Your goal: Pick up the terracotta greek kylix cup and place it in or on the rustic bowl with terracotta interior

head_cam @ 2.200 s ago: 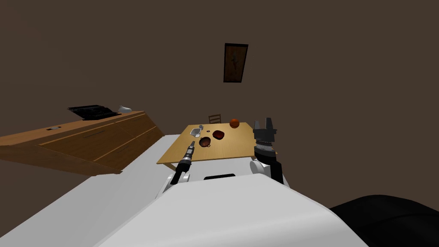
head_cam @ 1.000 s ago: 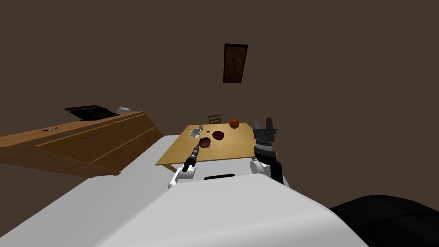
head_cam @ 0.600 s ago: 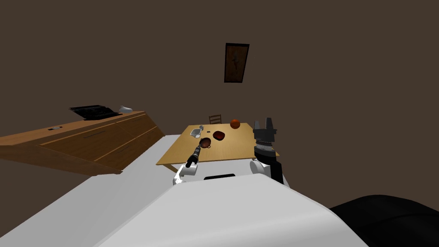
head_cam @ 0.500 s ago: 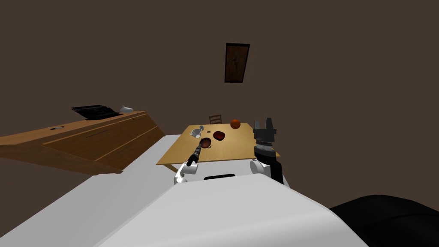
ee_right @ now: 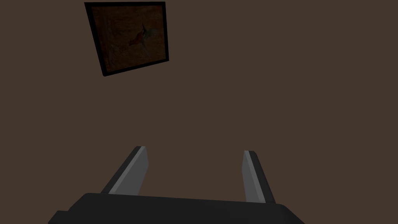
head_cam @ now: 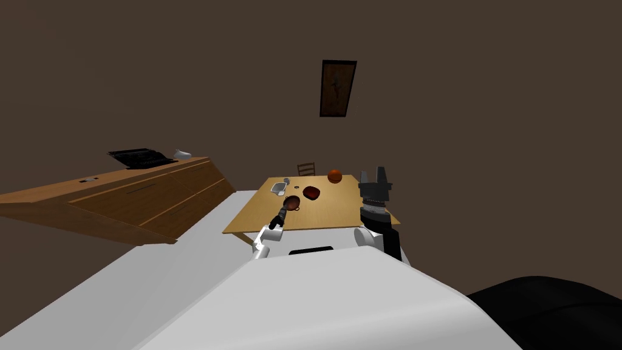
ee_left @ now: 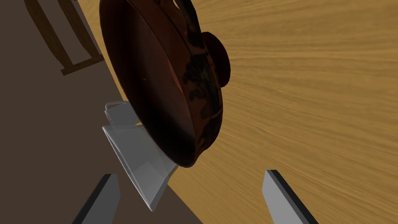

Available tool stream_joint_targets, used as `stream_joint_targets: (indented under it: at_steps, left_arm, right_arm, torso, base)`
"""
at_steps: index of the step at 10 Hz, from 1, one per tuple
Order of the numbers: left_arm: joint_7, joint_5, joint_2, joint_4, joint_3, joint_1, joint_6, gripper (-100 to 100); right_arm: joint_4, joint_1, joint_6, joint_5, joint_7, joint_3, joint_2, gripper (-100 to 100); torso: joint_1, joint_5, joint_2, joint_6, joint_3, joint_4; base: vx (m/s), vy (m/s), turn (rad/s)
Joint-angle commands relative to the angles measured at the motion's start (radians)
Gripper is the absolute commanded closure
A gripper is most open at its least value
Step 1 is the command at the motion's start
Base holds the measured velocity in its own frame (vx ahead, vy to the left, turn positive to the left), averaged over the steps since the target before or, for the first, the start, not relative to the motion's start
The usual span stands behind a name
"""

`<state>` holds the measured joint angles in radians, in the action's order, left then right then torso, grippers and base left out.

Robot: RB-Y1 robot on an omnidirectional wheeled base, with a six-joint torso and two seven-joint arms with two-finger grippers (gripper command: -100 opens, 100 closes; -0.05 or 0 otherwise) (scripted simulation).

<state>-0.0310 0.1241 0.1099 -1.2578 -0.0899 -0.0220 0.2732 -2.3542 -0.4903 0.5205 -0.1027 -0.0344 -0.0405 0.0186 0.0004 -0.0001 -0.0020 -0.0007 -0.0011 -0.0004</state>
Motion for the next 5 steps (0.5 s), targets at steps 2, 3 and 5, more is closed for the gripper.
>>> stream_joint_targets:
  at_steps: [2, 3, 5]
  left_arm:
    - [0.014, -0.004, -0.015, 0.057, -0.004, -0.045, 0.035, -100]
    - [0.018, -0.005, -0.025, 0.072, -0.005, -0.058, 0.045, -100]
    - [0.019, -0.004, -0.035, 0.082, -0.005, -0.066, 0.048, -100]
  right_arm:
    - [0.000, 0.000, 0.000, 0.000, 0.000, 0.000, 0.000, 0]
    - [0.000, 0.000, 0.000, 0.000, 0.000, 0.000, 0.000, 0]
    - [0.000, 0.000, 0.000, 0.000, 0.000, 0.000, 0.000, 0]
  torso:
    - [0.000, 0.000, 0.000, 0.000, 0.000, 0.000]
    - [0.000, 0.000, 0.000, 0.000, 0.000, 0.000]
    - [0.000, 0.000, 0.001, 0.000, 0.000, 0.000]
  base:
    - [0.026, 0.002, 0.028]
    - [0.017, 0.003, 0.017]
    - [0.012, 0.003, 0.009]
